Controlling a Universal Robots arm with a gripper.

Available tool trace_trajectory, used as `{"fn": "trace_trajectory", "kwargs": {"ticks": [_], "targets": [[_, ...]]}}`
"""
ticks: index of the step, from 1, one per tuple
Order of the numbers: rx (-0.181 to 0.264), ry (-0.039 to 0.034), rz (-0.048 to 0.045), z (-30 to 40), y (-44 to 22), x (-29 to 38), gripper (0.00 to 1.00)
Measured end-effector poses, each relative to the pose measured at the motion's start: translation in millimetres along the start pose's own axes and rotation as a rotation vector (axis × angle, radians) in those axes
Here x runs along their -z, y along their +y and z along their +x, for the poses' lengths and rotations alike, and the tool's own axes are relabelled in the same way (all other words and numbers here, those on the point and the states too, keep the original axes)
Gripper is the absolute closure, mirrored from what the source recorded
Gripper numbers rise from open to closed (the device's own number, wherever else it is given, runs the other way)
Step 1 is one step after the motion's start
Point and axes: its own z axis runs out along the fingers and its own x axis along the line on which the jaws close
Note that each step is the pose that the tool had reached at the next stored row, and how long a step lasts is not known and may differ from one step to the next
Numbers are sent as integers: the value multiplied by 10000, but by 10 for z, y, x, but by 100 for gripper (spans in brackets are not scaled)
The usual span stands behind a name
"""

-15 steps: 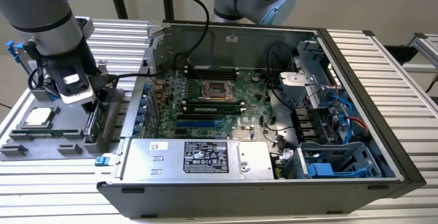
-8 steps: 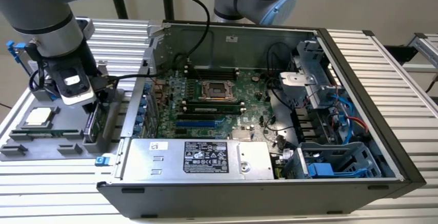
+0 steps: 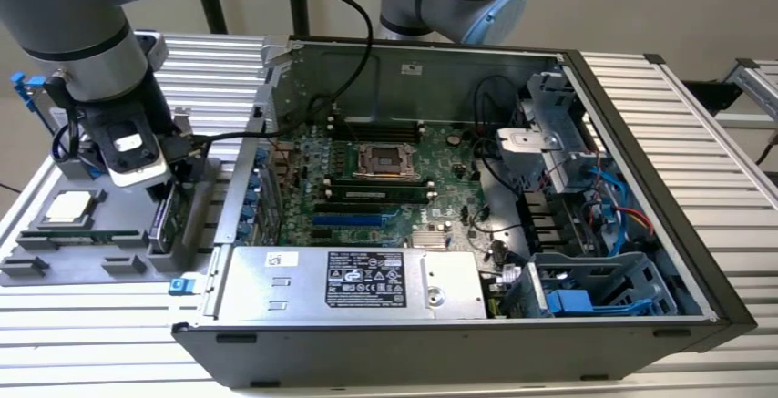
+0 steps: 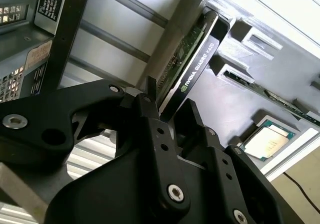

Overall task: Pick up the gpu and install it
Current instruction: 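Pick up the gpu and move the gpu toward the slot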

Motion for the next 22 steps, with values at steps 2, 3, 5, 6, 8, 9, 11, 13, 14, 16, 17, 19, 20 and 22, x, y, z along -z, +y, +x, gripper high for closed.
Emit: {"fn": "trace_trajectory", "kwargs": {"ticks": [2,3,5,6,8,9,11,13,14,16,17,19,20,22], "targets": [[0,0,0,0,0,0,100],[0,3,0,1,0,1,100],[0,0,-1,0,0,0,100],[0,-1,-1,0,0,0,100],[-1,0,-1,0,0,0,100],[0,0,-1,0,0,0,100],[-1,0,-2,0,0,0,100],[0,1,-1,0,0,0,100],[0,0,-1,0,0,0,100],[0,0,-5,0,0,0,100],[0,1,-8,0,0,0,100],[0,0,-8,0,0,0,100],[0,0,-9,0,0,1,100],[0,-1,-10,0,0,2,100]]}}
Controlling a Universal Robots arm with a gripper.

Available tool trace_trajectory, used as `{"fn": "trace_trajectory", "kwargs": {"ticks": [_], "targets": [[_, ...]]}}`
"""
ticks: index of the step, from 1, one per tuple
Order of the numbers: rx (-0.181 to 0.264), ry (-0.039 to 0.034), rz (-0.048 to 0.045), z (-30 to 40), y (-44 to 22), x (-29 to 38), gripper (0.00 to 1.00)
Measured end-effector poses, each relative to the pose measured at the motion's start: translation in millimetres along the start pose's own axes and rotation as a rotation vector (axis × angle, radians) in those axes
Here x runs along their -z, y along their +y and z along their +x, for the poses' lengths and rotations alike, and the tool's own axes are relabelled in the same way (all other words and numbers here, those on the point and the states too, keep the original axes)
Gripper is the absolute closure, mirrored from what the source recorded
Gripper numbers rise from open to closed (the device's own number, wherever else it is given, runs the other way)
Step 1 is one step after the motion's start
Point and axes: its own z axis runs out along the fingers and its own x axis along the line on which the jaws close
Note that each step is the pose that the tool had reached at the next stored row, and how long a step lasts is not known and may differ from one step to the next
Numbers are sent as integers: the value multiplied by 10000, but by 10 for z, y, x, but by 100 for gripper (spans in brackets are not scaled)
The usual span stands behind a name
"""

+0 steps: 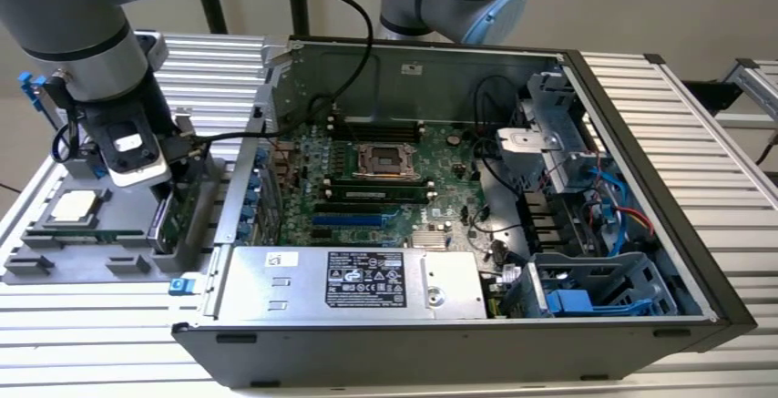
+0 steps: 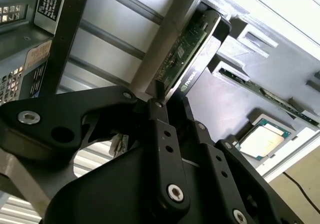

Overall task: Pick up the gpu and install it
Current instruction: 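Pick up the gpu and move the gpu toward the slot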

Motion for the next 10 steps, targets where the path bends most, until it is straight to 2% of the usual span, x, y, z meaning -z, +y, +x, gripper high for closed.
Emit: {"fn": "trace_trajectory", "kwargs": {"ticks": [10], "targets": [[0,3,2,0,2,48,100]]}}
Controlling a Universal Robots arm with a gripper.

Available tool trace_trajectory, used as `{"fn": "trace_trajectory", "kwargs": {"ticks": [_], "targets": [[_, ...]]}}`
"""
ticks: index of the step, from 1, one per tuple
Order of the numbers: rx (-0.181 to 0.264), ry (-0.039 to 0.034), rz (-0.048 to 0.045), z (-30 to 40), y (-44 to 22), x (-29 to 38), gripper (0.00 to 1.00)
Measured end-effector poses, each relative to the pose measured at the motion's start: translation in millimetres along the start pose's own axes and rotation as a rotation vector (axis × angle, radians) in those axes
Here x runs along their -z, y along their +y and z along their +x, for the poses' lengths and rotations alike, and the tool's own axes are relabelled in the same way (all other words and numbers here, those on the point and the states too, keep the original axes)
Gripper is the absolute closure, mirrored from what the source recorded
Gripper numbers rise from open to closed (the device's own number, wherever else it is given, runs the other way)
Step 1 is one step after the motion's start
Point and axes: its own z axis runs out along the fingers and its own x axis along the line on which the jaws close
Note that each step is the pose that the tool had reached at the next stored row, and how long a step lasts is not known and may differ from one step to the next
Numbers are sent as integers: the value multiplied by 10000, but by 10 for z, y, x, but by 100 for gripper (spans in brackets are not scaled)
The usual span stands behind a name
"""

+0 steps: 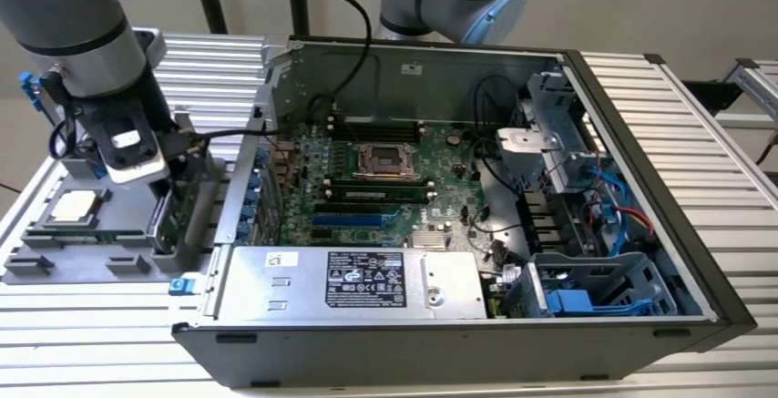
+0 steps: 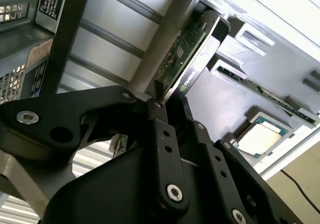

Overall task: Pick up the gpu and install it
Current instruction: 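Pick up the gpu and move the gpu toward the slot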

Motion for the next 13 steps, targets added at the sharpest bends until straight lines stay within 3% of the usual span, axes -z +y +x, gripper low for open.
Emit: {"fn": "trace_trajectory", "kwargs": {"ticks": [13], "targets": [[0,-2,-1,-1,7,139,100]]}}
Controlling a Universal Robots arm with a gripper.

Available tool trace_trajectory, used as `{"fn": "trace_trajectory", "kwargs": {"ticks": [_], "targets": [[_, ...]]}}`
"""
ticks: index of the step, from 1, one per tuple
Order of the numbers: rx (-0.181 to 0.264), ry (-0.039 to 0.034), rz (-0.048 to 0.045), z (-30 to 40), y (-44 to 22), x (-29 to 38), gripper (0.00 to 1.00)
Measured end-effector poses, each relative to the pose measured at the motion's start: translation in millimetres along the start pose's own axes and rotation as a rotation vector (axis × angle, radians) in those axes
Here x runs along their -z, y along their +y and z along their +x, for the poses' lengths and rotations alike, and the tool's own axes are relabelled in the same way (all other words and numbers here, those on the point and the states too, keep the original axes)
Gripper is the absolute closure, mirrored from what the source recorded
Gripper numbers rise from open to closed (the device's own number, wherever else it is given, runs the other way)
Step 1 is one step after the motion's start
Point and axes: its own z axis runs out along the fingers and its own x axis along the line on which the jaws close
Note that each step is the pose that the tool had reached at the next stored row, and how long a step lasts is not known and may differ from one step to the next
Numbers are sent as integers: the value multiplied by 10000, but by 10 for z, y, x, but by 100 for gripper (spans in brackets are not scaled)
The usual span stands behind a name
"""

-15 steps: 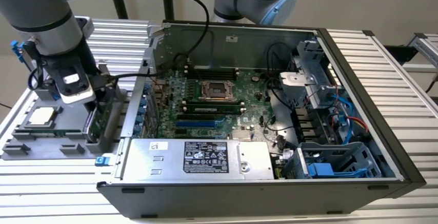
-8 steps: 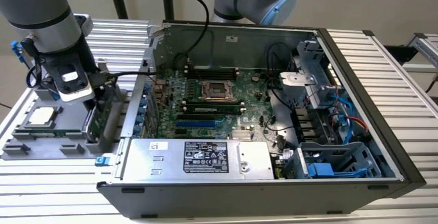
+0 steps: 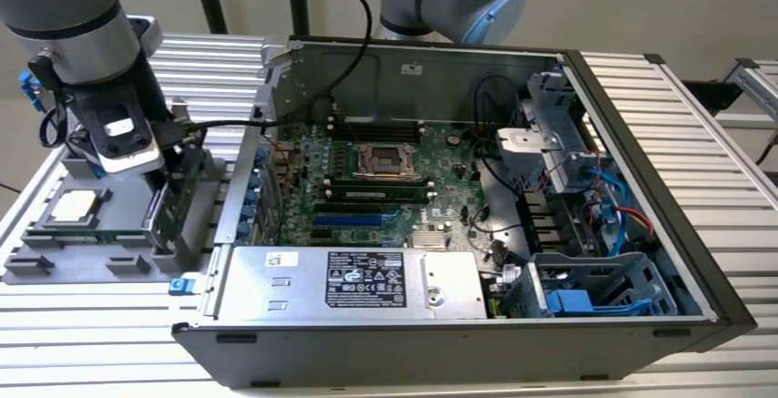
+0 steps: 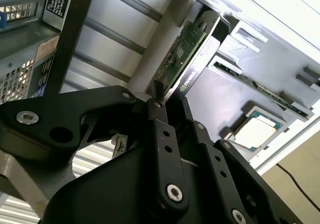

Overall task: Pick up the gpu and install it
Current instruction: 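Pick up the gpu and move the gpu toward the slot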

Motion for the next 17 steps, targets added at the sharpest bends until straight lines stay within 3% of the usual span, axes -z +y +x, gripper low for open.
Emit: {"fn": "trace_trajectory", "kwargs": {"ticks": [17], "targets": [[0,-26,-1,1,7,145,100]]}}
